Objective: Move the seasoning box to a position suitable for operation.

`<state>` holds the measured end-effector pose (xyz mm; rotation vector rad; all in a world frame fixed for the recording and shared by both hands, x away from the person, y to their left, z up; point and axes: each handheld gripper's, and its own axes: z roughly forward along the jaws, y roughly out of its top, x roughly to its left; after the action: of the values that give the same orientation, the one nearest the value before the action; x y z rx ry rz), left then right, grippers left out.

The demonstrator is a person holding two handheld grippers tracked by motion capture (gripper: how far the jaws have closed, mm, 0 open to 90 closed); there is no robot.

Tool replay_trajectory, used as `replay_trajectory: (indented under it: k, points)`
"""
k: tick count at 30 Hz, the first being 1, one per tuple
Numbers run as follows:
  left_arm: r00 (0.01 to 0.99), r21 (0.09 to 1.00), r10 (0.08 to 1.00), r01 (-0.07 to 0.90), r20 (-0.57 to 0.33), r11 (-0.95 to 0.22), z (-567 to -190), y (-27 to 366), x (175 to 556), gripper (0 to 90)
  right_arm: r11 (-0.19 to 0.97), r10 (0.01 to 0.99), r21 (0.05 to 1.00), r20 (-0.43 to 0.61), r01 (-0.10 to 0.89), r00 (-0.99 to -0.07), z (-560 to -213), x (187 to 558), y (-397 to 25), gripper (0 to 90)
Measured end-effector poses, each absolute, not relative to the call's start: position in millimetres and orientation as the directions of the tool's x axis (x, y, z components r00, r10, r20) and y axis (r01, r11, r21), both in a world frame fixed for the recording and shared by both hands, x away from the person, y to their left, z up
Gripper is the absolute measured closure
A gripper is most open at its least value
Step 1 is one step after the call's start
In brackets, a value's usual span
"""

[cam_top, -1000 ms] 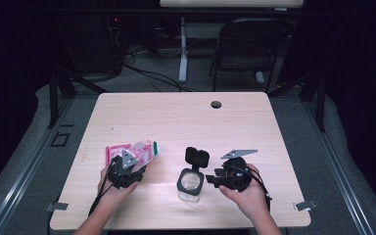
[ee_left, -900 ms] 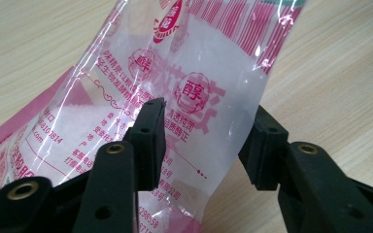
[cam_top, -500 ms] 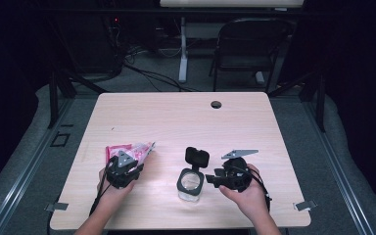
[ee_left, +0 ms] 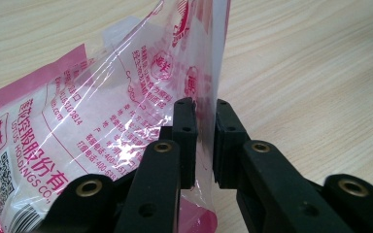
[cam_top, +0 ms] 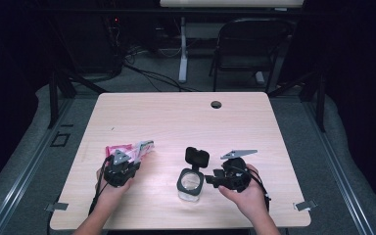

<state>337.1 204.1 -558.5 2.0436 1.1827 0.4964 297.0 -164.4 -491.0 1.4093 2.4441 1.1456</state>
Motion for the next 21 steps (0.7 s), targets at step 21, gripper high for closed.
replay_trajectory:
  k: [21]
  points:
    - [0.503,0.738,0.862,0.604,-0.061,-0.3,-557.7,210.2,339.8,90.0,0.298,0.778,0.648,0.26,0.701,-0.572,-492.8,294.9,-163.1,55.8]
